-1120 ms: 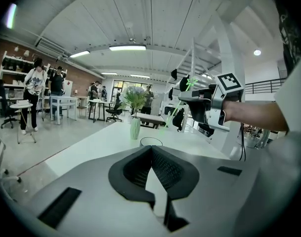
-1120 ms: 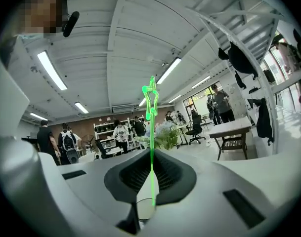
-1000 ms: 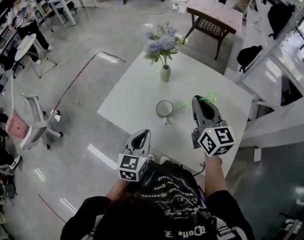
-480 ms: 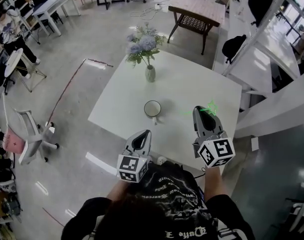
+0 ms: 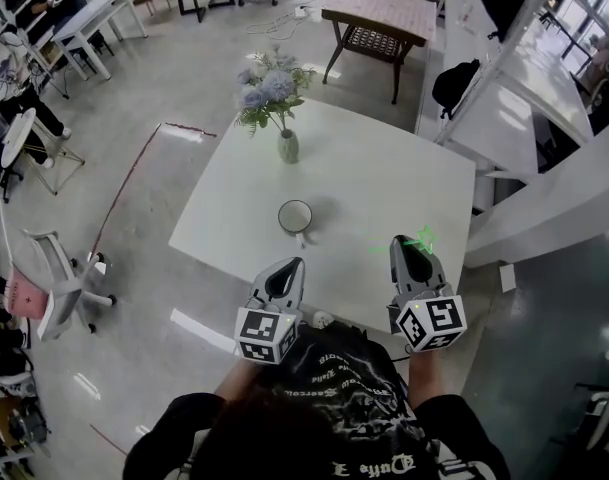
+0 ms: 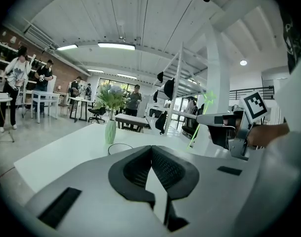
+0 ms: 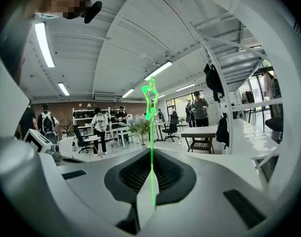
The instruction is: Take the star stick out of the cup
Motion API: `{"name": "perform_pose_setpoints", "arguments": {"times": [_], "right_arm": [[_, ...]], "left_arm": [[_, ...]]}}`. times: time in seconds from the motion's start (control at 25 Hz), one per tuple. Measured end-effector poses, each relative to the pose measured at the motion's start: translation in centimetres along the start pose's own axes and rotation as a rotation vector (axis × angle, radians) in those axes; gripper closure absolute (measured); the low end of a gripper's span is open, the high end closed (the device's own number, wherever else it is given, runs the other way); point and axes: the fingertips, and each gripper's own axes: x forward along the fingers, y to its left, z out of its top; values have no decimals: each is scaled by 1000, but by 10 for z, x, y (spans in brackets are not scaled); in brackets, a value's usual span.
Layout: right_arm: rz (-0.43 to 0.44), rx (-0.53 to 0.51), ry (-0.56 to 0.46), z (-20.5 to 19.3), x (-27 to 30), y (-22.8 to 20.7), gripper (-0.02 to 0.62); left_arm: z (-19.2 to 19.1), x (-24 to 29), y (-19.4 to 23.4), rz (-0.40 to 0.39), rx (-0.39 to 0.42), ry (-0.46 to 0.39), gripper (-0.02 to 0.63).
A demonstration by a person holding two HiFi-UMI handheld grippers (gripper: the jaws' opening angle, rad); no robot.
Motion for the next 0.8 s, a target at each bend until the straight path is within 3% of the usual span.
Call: {"name": "perform_pose_setpoints", "arguments": {"times": [0.8], "right_arm": [[-64,1,103,-55,-34,-9,577]], "left_arm": [[3,3,-2,23,-2,-11,586]]}}
